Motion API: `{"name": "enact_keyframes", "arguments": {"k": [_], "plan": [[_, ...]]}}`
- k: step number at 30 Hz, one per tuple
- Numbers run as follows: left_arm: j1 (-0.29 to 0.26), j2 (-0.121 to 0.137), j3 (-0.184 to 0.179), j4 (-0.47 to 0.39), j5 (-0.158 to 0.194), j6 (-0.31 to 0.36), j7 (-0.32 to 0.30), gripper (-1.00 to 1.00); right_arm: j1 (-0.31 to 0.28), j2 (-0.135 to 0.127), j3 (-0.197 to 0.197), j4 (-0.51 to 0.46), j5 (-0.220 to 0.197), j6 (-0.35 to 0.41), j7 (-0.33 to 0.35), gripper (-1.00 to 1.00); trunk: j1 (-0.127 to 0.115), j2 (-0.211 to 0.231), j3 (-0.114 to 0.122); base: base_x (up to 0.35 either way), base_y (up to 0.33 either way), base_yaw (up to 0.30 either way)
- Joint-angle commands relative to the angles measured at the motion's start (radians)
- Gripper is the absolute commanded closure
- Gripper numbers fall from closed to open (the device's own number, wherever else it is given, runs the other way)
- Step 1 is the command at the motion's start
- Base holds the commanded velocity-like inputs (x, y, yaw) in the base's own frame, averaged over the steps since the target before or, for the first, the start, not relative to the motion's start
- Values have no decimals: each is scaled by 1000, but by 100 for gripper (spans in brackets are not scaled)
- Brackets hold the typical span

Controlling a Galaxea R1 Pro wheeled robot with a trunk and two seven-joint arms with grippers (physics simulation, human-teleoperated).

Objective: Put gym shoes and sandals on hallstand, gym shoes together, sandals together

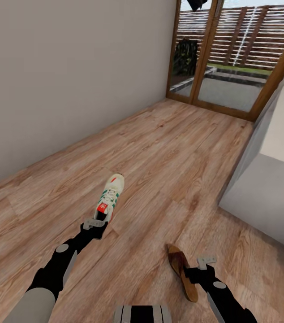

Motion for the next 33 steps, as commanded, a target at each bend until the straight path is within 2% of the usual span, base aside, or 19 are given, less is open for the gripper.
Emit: {"name": "enact_keyframes", "arguments": {"k": [1, 33], "plan": [[-1, -1, 5, 0, -9, -6, -6, 100, 0, 0, 1, -2, 5, 6, 3, -100, 0, -1, -6, 0, 0, 0], [-1, -2, 3, 1, -9, -9, -6, 100, 0, 0, 1, -3, 4, 6, 3, -100, 15, -8, -180, 0, 0, 2]]}}
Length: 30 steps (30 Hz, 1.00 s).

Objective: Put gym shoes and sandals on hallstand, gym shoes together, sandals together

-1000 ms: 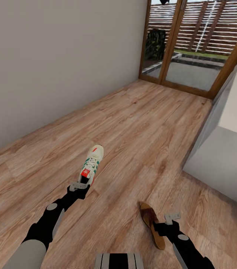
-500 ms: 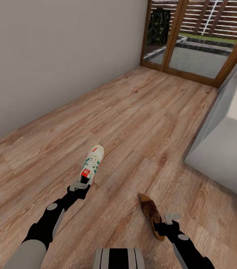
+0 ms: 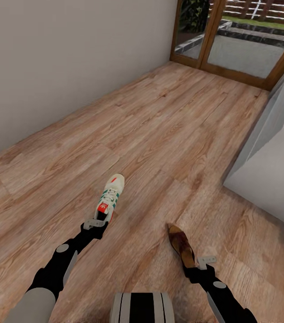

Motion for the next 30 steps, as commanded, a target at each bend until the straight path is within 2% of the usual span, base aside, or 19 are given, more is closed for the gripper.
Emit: {"name": "enact_keyframes", "arguments": {"k": [1, 3, 20, 23, 30], "plan": [[-1, -1, 5, 0, -9, -6, -6, 100, 0, 0, 1, -2, 5, 6, 3, -100, 0, -1, -6, 0, 0, 0], [-1, 0, 5, -1, -10, -8, -7, 100, 0, 0, 1, -2, 5, 6, 3, -100, 1, -1, -12, 0, 0, 0], [1, 1, 11, -11, -9, -26, -13, 100, 0, -2, 1, -2, 8, -1, 1, -100, 1, -1, -13, 0, 0, 0], [4, 0, 11, -35, -9, -67, -9, 100, 0, -2, 2, -2, 8, -1, 0, -100, 2, -1, -25, 0, 0, 0], [25, 1, 10, -95, -8, -101, -8, 100, 1, -2, 2, -2, 8, -2, 0, -100, 5, -3, -60, 0, 0, 0]]}}
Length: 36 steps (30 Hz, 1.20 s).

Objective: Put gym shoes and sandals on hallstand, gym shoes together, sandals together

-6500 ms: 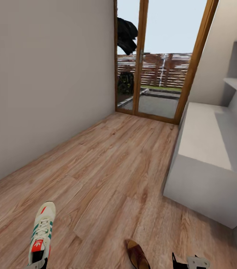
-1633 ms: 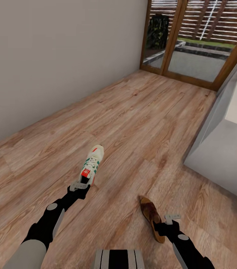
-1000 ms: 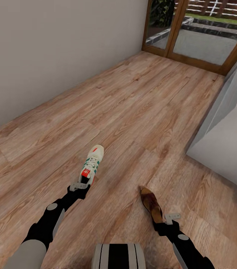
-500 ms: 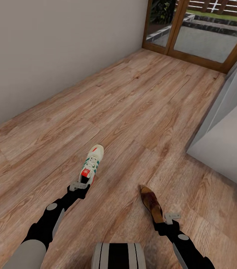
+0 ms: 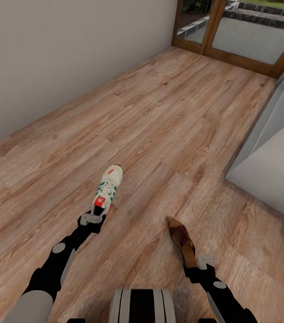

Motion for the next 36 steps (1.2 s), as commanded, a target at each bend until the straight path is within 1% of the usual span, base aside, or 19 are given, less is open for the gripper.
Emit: {"name": "enact_keyframes", "arguments": {"k": [1, 5, 10, 12, 15, 17, 22, 28, 32, 34, 36], "plan": [[3, -1, 4, -5, -9, -7, -5, 100, 0, -1, 1, -2, 6, 6, 2, -100, 0, 0, -6, 0, 0, 0], [17, -2, 2, -30, -8, -8, -5, 100, 0, -1, 1, -5, 6, 6, 3, -100, 0, 0, -9, 0, 0, 0], [21, -2, 4, -43, -8, -9, -5, 100, 0, -1, 2, -2, 8, 1, 3, -100, 0, 0, -10, 0, 0, 0], [22, -1, 5, -49, -7, -9, -5, 100, 0, -1, 2, -2, 9, -18, 2, -100, 0, 0, -10, 0, 0, 0], [25, -2, 4, -52, -6, -10, -5, 100, 1, -1, 3, -2, 11, -80, 5, -100, 0, 0, -10, 0, 0, 0], [31, -2, 2, -53, -6, -10, -6, 100, 1, -1, 6, -2, 11, -104, 6, -100, 0, 0, -10, 0, 0, 0], [37, -3, 1, -54, -6, -9, -6, 100, 1, -1, 8, -2, 12, -125, 6, -100, 0, 0, -10, 0, 0, 0], [39, -3, 1, -56, -6, -9, -6, 100, 0, -1, 8, -1, 12, -130, 4, -100, 3, -2, -33, 0, 0, 0], [39, -3, 1, -63, -6, -9, -6, 100, 0, -1, 8, -1, 11, -131, 7, -100, 3, -2, -33, 0, 0, 0], [42, -3, 0, -83, -6, -7, -7, 100, 0, -1, 7, -3, 10, -132, 10, -100, 3, -2, -33, 0, 0, 0], [45, -4, -1, -102, -6, -7, -8, 100, 0, -1, 6, -4, 9, -132, 11, -100, 4, -2, -41, 0, 0, 0]]}}
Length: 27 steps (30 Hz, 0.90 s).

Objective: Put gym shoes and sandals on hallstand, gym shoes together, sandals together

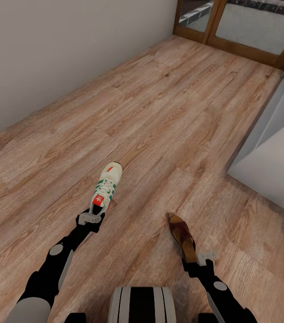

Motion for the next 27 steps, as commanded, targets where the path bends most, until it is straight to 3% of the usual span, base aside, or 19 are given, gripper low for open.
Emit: {"name": "enact_keyframes", "arguments": {"k": [1, 10, 18, 27], "plan": [[0, -1, 3, -4, -11, -7, -5, 100, 0, -1, 1, 0, 6, -1, 1, -100, 0, 0, -4, 0, 0, 0], [1, -1, 3, -18, -10, -6, -6, 100, 0, -1, -1, -1, 7, 0, -5, -100, 1, -1, -17, 0, 0, 0], [1, -14, 3, -18, -11, -6, -6, 100, 0, -1, -2, -3, 6, -1, -6, -100, 5, -3, -55, 0, 0, 0], [1, -17, 2, -17, -11, -5, -10, 100, 0, -1, -3, -7, 5, -2, -6, -100, 5, -3, -56, 0, 0, 0]]}}
